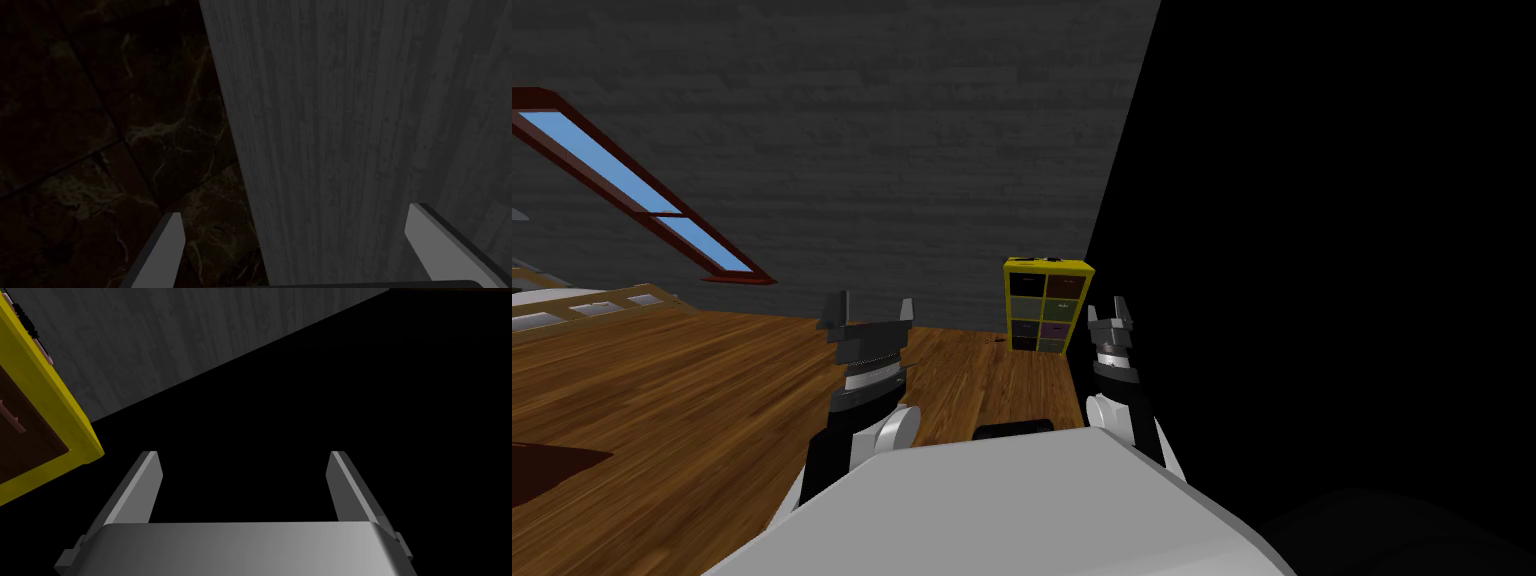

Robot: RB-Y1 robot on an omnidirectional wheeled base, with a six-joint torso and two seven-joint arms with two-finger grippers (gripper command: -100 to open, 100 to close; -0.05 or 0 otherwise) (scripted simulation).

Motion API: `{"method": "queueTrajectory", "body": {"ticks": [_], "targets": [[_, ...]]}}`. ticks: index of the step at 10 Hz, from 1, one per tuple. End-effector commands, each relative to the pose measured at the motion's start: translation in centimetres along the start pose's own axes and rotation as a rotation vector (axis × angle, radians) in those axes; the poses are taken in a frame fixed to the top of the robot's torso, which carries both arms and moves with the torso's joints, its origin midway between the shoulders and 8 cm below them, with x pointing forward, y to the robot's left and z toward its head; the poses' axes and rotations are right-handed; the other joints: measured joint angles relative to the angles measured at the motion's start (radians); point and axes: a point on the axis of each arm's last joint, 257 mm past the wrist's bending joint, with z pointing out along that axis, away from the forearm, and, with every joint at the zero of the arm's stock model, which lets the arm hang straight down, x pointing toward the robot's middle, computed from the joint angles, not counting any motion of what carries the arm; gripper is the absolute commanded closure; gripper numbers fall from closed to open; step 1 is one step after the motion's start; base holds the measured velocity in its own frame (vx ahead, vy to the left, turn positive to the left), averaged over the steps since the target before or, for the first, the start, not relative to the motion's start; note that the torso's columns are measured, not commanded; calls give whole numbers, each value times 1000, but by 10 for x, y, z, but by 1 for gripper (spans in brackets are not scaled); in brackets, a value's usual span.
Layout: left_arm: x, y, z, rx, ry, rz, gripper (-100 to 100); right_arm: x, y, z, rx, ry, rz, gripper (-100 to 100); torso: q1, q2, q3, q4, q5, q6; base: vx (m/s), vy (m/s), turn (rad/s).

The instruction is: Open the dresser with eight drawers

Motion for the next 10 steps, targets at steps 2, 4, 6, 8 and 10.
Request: {"method": "queueTrajectory", "body": {"ticks": [2, 4, 6, 8, 10], "targets": [[0, 0, 0, 0, 0, 0, 0, 0, 0, 0, 0, 0, 0, 0, 0, 104, -209, 105, 0, 0, 0, 0, 0], [0, 0, 0, 0, 0, 0, 0, 0, 0, 0, 0, 0, 0, 0, 0, 248, -497, 249, 0, 0, 0, 0, 0], [0, 0, 0, 0, 0, 0, 0, 0, 0, 0, 0, 0, 0, 0, 0, 396, -792, 396, 0, 0, 0, 0, 0], [0, 0, 0, 0, 0, 0, 0, 0, 0, 0, 0, 0, 0, 0, 0, 544, -1087, 544, 0, 0, 0, 0, 0], [0, 0, 0, 0, 0, 0, 0, 0, -7, 0, 20, 18, 9, -100, 0, 691, -1382, 691, 0, 0, 7, 4, -5]]}}
